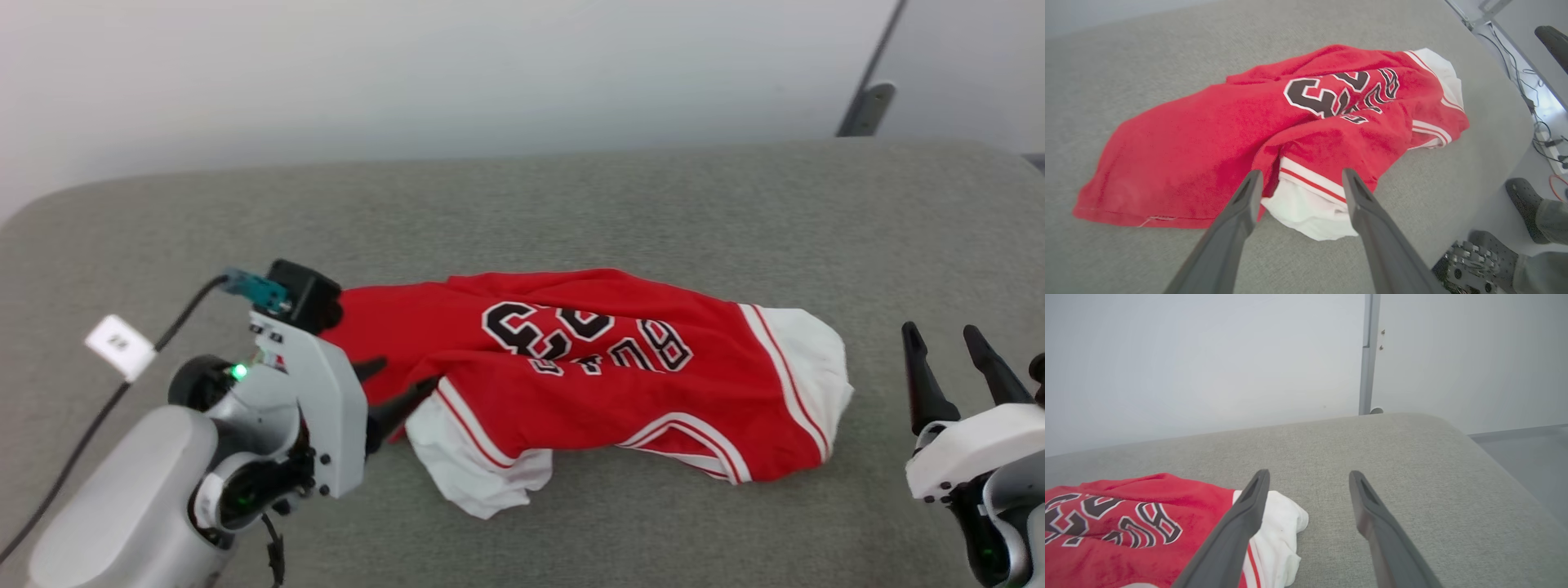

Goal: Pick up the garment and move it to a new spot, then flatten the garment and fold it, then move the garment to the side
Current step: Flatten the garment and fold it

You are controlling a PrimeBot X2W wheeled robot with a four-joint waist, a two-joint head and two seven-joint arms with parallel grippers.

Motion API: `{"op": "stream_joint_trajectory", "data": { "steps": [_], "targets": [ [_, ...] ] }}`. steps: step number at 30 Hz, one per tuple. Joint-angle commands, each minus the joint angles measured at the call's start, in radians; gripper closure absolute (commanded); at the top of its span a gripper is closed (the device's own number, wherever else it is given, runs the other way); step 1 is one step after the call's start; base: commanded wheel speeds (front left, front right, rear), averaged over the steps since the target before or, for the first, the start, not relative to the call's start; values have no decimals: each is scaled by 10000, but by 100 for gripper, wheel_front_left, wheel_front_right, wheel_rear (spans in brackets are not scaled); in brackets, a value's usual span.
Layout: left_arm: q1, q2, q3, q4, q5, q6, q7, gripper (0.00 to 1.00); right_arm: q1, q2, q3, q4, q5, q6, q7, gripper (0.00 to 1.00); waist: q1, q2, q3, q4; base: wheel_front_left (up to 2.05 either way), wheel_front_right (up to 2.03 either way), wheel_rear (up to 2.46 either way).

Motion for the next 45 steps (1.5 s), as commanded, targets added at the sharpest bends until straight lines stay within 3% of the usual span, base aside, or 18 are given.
{"op": "stream_joint_trajectory", "data": {
  "steps": [1,7,12,21,28,29,30,31,39,45],
  "targets": [
    [-53,-28,-81,67,-108,82,215,0,131,102,-49,-113,-42,-18,-128,0,0,0,78,-361,0,0,0],
    [19,54,-514,153,-313,626,1564,0,394,448,-147,-595,-239,-18,-367,0,0,0,288,-800,0,0,0],
    [135,183,-808,376,-59,914,2014,0,402,610,-188,-761,-267,-18,-380,0,0,0,485,-984,0,0,0],
    [8,11,-1109,1368,391,753,1602,0,315,827,-260,-992,-248,-18,-463,0,0,0,798,-1046,0,0,0],
    [-100,-457,-1142,2464,351,454,989,0,247,891,-136,-1132,-248,-16,-587,0,0,0,885,-997,0,0,0],
    [-99,-531,-1130,2608,269,409,973,3,247,897,-127,-1162,-251,-18,-600,0,0,0,890,-991,0,0,0],
    [-124,-564,-1187,2709,266,313,986,60,246,903,-111,-1193,-267,-16,-600,0,0,0,899,-984,0,0,0],
    [-154,-589,-1193,2808,284,284,927,100,246,909,-116,-1228,-275,-18,-611,0,0,0,908,-968,0,0,0],
    [-326,-193,-950,2795,97,376,1157,100,389,829,-281,-1418,-294,-18,-545,0,0,0,835,-678,0,0,0],
    [-109,734,-499,1975,37,861,1410,100,528,826,-440,-1542,-312,-18,-450,0,0,0,744,-308,0,0,0]
  ]
}}
